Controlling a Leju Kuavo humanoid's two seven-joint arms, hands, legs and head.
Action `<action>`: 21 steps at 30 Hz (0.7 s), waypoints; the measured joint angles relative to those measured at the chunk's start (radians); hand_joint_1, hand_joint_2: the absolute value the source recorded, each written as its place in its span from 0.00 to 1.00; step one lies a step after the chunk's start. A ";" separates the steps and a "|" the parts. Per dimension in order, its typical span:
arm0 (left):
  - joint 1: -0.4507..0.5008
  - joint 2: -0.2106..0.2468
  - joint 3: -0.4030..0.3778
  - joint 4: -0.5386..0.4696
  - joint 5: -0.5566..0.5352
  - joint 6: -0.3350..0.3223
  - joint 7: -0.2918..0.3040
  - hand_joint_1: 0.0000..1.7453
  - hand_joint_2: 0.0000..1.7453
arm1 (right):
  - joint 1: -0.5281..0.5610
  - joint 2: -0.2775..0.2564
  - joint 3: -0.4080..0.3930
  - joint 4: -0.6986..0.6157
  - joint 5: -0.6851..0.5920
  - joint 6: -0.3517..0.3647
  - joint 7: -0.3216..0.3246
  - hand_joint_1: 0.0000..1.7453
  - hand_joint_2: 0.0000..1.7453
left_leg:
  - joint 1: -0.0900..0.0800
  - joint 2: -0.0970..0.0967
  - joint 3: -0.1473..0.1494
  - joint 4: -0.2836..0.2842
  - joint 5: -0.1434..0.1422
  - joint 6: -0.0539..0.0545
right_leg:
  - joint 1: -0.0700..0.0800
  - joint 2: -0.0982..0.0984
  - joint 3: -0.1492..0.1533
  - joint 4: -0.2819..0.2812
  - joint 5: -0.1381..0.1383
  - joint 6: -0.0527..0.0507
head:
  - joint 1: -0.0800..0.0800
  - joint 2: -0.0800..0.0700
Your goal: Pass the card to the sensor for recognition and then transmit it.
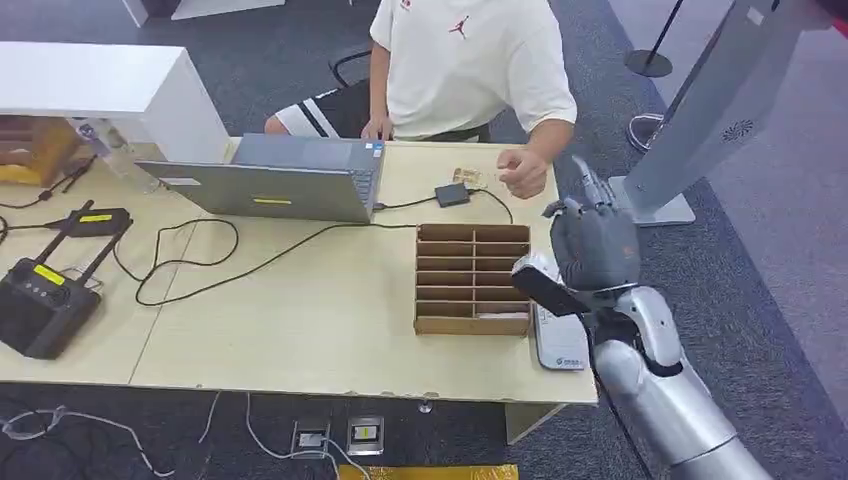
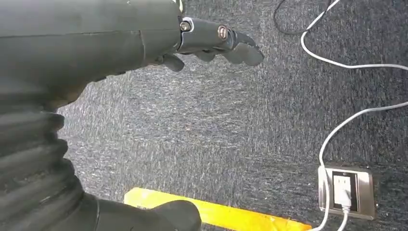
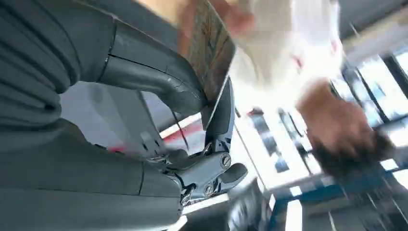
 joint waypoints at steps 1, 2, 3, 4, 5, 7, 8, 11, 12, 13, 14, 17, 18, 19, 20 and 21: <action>-0.002 0.000 -0.001 0.000 -0.004 -0.001 0.000 0.00 1.00 | -0.052 0.001 -0.024 0.004 -0.001 -0.002 -0.027 1.00 1.00 | 0.000 0.001 0.000 0.000 0.001 -0.001 | 0.000 0.001 -0.001 0.000 0.000 0.000 | 0.000 0.000; -0.006 0.000 -0.002 0.000 -0.006 -0.003 0.000 0.00 1.00 | -0.110 0.002 -0.047 0.009 -0.005 -0.001 -0.046 1.00 1.00 | 0.000 0.001 0.000 0.000 0.001 0.000 | 0.000 0.001 -0.001 0.000 0.001 0.000 | 0.000 0.000; -0.009 0.000 -0.003 0.000 -0.006 -0.006 0.000 0.00 1.00 | -0.165 0.002 -0.064 0.019 -0.008 0.000 -0.064 1.00 1.00 | 0.000 0.001 0.000 0.000 0.001 0.000 | 0.000 0.000 -0.001 0.000 0.001 0.000 | 0.001 0.000; -0.011 -0.001 -0.006 0.000 -0.006 -0.008 0.000 0.00 1.00 | -0.219 0.003 -0.077 0.032 -0.009 0.000 -0.079 1.00 1.00 | 0.000 0.001 0.000 0.000 0.002 0.000 | 0.000 0.000 -0.001 0.000 0.001 0.000 | 0.001 0.000; -0.013 -0.002 -0.009 0.000 -0.006 -0.009 0.000 0.00 1.00 | -0.264 0.005 -0.083 0.048 -0.008 0.000 -0.092 1.00 1.00 | 0.000 0.001 0.000 0.000 0.002 0.000 | 0.000 0.000 0.000 0.000 0.001 0.000 | 0.000 0.000; -0.015 -0.003 -0.010 0.000 -0.005 -0.009 0.000 0.00 1.00 | -0.323 0.014 -0.095 0.081 -0.006 -0.007 -0.112 1.00 1.00 | 0.000 0.001 0.000 0.000 0.002 0.000 | 0.000 0.000 0.000 0.000 0.001 0.000 | 0.000 0.000; -0.016 -0.003 -0.012 0.000 -0.004 -0.009 0.000 0.00 1.00 | -0.342 0.020 -0.099 0.095 -0.003 -0.011 -0.121 1.00 1.00 | 0.000 0.001 0.000 0.000 0.002 0.000 | 0.000 0.000 0.000 0.000 0.001 0.000 | 0.001 0.000; -0.015 -0.005 -0.017 0.000 0.003 -0.007 0.000 0.00 1.00 | -0.405 0.050 -0.101 0.180 0.014 -0.002 -0.159 1.00 1.00 | 0.000 0.000 -0.001 0.000 0.002 0.000 | 0.000 0.000 0.000 0.001 0.001 0.000 | 0.000 0.000; -0.015 -0.006 -0.018 0.000 0.002 -0.007 0.000 0.00 1.00 | -0.426 0.060 -0.099 0.213 0.018 0.002 -0.167 1.00 1.00 | 0.000 0.000 -0.001 0.000 0.002 0.000 | 0.000 0.000 0.000 0.001 0.001 0.000 | 0.000 0.000; -0.015 -0.006 -0.018 0.000 0.002 -0.008 0.000 0.00 1.00 | -0.446 0.073 -0.096 0.251 0.019 0.004 -0.175 1.00 1.00 | 0.001 0.000 -0.001 0.000 0.002 0.000 | 0.001 0.000 0.000 0.001 0.001 0.000 | 0.001 0.000; -0.016 -0.006 -0.019 0.000 0.000 -0.008 0.000 0.00 1.00 | -0.460 0.085 -0.093 0.286 0.021 0.009 -0.177 1.00 1.00 | 0.001 0.000 -0.001 0.000 0.002 0.000 | 0.001 0.000 0.000 0.001 0.001 0.000 | 0.000 0.000; -0.017 -0.006 -0.024 0.000 -0.013 -0.019 0.000 0.00 1.00 | -0.495 0.120 -0.073 0.393 0.038 0.031 -0.176 1.00 1.00 | 0.001 -0.001 -0.001 0.000 0.002 0.000 | 0.001 -0.002 0.000 0.001 0.000 0.000 | 0.000 0.000; -0.019 -0.005 -0.026 0.000 -0.018 -0.021 0.000 0.00 1.00 | -0.503 0.129 -0.065 0.433 0.047 0.041 -0.174 1.00 1.00 | 0.001 -0.001 -0.001 0.000 0.002 -0.001 | 0.001 -0.002 0.000 0.001 0.000 0.000 | 0.000 0.000; -0.022 -0.005 -0.028 -0.001 -0.019 -0.025 0.000 0.00 1.00 | -0.505 0.139 -0.061 0.468 0.057 0.047 -0.172 1.00 1.00 | 0.002 -0.002 -0.001 0.000 0.002 -0.001 | 0.001 -0.003 0.000 0.000 0.000 0.000 | 0.000 0.000; -0.024 -0.005 -0.030 -0.002 -0.019 -0.026 0.000 0.00 1.00 | -0.503 0.148 -0.057 0.495 0.065 0.052 -0.171 1.00 1.00 | 0.002 -0.003 -0.001 0.000 0.002 -0.001 | 0.002 -0.004 0.000 0.001 0.000 0.000 | 0.001 0.000; -0.024 -0.004 -0.033 -0.002 -0.019 -0.027 0.000 0.00 1.00 | -0.502 0.155 -0.049 0.522 0.071 0.052 -0.169 1.00 1.00 | 0.002 -0.003 -0.001 0.000 0.002 -0.001 | 0.001 -0.004 0.000 0.001 0.000 0.000 | 0.000 0.000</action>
